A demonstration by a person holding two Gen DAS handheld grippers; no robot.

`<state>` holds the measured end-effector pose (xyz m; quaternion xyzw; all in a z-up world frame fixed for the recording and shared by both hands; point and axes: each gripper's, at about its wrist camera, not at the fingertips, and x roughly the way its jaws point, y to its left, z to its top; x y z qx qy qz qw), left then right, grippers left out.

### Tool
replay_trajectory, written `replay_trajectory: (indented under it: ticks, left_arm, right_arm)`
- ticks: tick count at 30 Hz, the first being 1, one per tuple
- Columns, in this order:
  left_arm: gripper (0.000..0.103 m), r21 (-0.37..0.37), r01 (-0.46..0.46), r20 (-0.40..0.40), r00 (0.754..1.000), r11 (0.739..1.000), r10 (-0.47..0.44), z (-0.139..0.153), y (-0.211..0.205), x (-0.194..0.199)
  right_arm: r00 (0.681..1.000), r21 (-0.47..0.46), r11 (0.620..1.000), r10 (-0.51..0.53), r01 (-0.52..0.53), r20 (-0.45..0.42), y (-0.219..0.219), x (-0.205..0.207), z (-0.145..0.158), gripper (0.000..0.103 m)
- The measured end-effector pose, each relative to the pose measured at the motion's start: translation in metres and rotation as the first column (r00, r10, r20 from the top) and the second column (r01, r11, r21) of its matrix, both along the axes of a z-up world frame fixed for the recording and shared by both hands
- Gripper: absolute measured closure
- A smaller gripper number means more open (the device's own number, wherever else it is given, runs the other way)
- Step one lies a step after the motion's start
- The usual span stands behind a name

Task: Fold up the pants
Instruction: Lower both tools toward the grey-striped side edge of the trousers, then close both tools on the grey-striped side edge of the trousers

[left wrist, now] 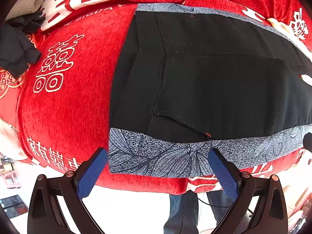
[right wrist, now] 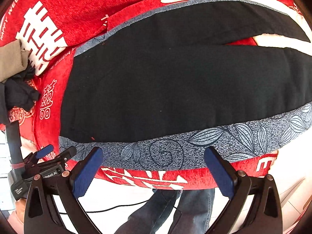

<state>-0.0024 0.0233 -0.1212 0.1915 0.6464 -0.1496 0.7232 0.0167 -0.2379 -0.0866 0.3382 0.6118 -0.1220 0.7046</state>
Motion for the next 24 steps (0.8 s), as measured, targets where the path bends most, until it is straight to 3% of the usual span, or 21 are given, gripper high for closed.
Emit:
replay_trajectory:
  ticks: [2,5,8,10,12,13,16,20,23,24]
  left_arm:
    - [0.0,-0.046,-0.017,-0.013,1.0,0.999,0.017,0.002,0.006,0.0]
    - [0.0,-0.181,-0.115,-0.058,0.993,0.977,0.107,0.008,0.034,0.005]
    - [0.0,-0.251,-0.195,-0.097,0.98,0.948,0.176,0.007,0.064,0.005]
    - [0.005,-0.293,-0.236,-0.15,0.968,0.926,0.199,0.002,0.08,0.004]
    - [0.009,-0.324,-0.279,-0.207,0.953,0.904,0.22,-0.006,0.091,0.002]
    - [0.009,-0.333,-0.296,-0.223,0.947,0.895,0.231,-0.009,0.095,0.0]
    - [0.009,-0.362,-0.332,-0.264,0.933,0.871,0.246,-0.019,0.105,-0.005]
    - [0.009,-0.405,-0.377,-0.324,0.911,0.833,0.255,-0.031,0.103,-0.012]
    - [0.009,-0.443,-0.393,-0.349,0.904,0.805,0.249,-0.033,0.09,-0.011]
    - [0.009,-0.459,-0.397,-0.356,0.902,0.795,0.245,-0.034,0.083,-0.008]
  right_arm:
    - [1.0,0.006,1.0,-0.001,0.001,0.01,0.001,0.0,0.0,0.0]
    - [0.999,0.045,0.999,0.002,-0.004,0.039,0.005,0.002,-0.002,0.0]
    - [0.988,0.206,0.977,0.018,-0.051,0.155,0.02,0.006,-0.004,0.0]
    - [0.98,0.362,0.929,0.01,-0.083,0.198,0.036,0.006,-0.016,0.001]
    - [0.983,0.474,0.877,-0.002,-0.086,0.183,0.058,0.004,-0.038,0.026]
    - [0.987,0.515,0.853,-0.002,-0.081,0.159,0.069,0.003,-0.054,0.045]
    - [0.99,0.551,0.833,-0.041,-0.041,0.136,0.085,-0.001,-0.083,0.045]
    - [0.975,0.569,0.82,-0.172,0.061,0.143,0.08,-0.002,-0.106,0.045]
    - [0.948,0.631,0.757,-0.3,0.17,0.105,0.07,-0.001,-0.119,0.047]
    - [0.939,0.649,0.735,-0.331,0.196,0.091,0.067,0.001,-0.121,0.053]
